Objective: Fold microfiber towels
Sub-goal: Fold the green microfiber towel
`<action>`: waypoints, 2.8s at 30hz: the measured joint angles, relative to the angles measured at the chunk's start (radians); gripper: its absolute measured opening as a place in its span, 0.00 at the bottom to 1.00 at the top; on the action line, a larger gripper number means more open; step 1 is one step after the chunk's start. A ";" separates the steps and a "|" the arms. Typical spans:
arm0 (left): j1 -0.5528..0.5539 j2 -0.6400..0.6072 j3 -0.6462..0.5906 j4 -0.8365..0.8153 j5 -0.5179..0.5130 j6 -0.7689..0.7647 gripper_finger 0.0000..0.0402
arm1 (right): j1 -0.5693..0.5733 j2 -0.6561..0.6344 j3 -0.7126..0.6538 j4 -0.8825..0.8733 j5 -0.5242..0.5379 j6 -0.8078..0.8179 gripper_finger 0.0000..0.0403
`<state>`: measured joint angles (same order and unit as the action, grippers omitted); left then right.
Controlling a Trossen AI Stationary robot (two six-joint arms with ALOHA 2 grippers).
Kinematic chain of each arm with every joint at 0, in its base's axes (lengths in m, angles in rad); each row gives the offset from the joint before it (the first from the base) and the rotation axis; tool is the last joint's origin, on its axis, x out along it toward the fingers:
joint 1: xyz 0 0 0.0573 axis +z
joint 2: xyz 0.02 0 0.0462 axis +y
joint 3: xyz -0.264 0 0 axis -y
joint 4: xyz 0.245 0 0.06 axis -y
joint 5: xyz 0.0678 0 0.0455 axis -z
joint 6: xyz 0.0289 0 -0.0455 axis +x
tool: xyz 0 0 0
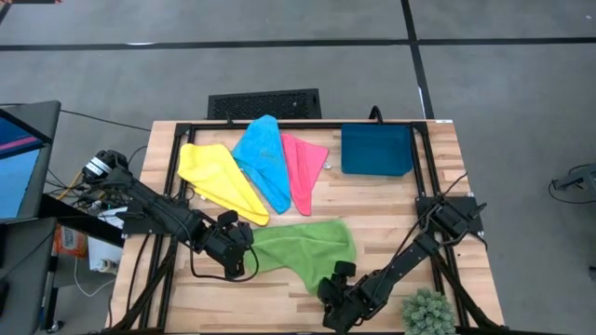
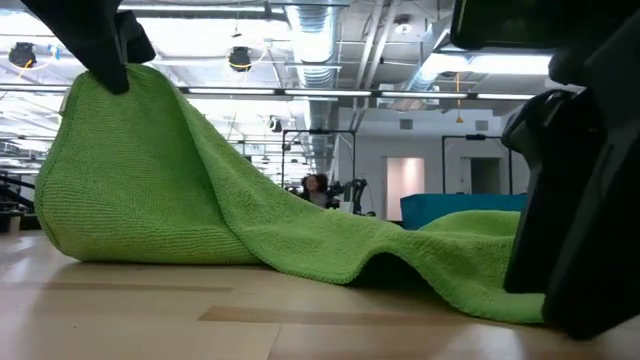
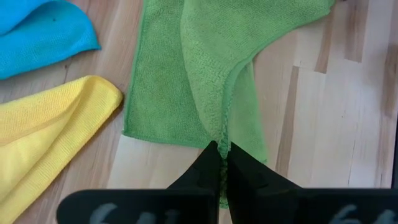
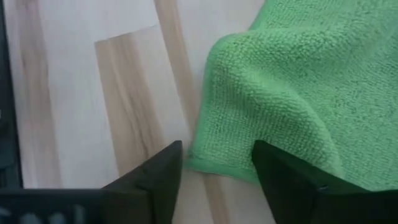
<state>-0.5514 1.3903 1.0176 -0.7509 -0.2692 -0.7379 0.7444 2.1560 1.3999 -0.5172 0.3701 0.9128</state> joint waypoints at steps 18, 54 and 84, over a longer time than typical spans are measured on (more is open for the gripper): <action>-0.002 -0.019 0.000 -0.001 0.078 -0.106 0.00 | -0.006 -0.081 0.239 -0.257 -0.091 -0.141 0.03; 0.638 -0.387 0.256 -0.309 -0.187 0.455 0.00 | -0.671 -0.652 0.246 -0.887 0.436 -0.506 0.02; 0.197 -0.396 -0.072 -0.309 -0.137 -0.054 0.00 | -0.200 -0.713 -0.202 -0.529 0.440 -0.018 0.03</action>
<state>-0.3541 0.9939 0.9460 -1.0599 -0.4063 -0.7923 0.5447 1.4433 1.1979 -1.0461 0.8098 0.8943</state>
